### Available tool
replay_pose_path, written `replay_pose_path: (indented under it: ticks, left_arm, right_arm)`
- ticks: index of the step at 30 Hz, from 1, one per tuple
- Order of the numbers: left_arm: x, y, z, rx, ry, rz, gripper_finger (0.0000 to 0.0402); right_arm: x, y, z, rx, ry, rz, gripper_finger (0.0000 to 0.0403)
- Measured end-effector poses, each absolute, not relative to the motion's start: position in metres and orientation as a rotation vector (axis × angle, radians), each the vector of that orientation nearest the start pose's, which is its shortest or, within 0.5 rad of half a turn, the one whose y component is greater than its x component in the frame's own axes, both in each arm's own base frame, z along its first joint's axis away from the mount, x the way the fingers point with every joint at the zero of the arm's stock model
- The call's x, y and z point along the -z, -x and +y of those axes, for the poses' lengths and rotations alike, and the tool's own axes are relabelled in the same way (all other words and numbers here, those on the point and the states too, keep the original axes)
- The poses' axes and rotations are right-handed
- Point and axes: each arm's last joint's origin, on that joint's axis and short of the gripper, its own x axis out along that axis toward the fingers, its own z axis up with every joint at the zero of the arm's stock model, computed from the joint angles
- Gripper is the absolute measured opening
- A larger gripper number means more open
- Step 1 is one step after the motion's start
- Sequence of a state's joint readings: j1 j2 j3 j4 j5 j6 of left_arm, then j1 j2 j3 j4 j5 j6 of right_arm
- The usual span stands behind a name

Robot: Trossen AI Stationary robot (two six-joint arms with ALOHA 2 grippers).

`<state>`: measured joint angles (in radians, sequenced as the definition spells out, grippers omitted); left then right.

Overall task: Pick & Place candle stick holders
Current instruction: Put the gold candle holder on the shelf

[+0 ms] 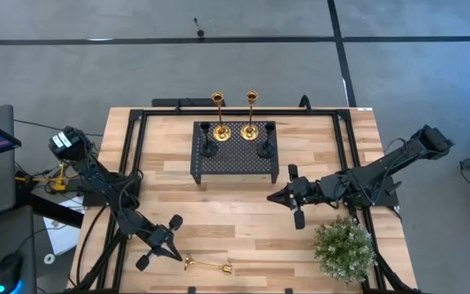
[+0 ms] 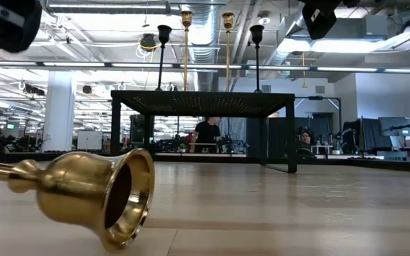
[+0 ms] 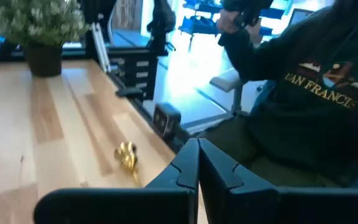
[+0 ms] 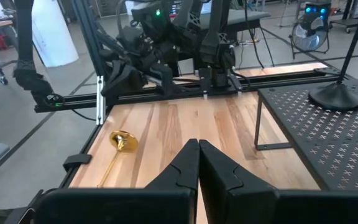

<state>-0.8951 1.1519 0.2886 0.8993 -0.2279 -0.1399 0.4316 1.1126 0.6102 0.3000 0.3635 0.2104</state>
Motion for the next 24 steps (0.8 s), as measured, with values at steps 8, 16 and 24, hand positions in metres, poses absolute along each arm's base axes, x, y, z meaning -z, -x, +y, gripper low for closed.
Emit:
replay_pose_path:
  ticks: [8, 16, 24]
  left_arm:
    - [-0.214, -0.146, -0.166, 0.557, 0.185, 0.008, 0.0003]
    - [-0.239, -0.171, -0.169, 0.398, 0.104, 0.195, 0.0003]
    - [-0.273, -0.181, -0.148, 0.266, 0.089, 0.425, 0.0003]
  right_arm:
    - [-0.256, -0.222, 0.091, -0.051, -0.132, 0.193, 0.0]
    - [-0.253, -0.221, 0.091, -0.049, -0.116, 0.223, 0.0]
    - [-0.251, -0.22, 0.093, -0.076, -0.112, 0.242, 0.0]
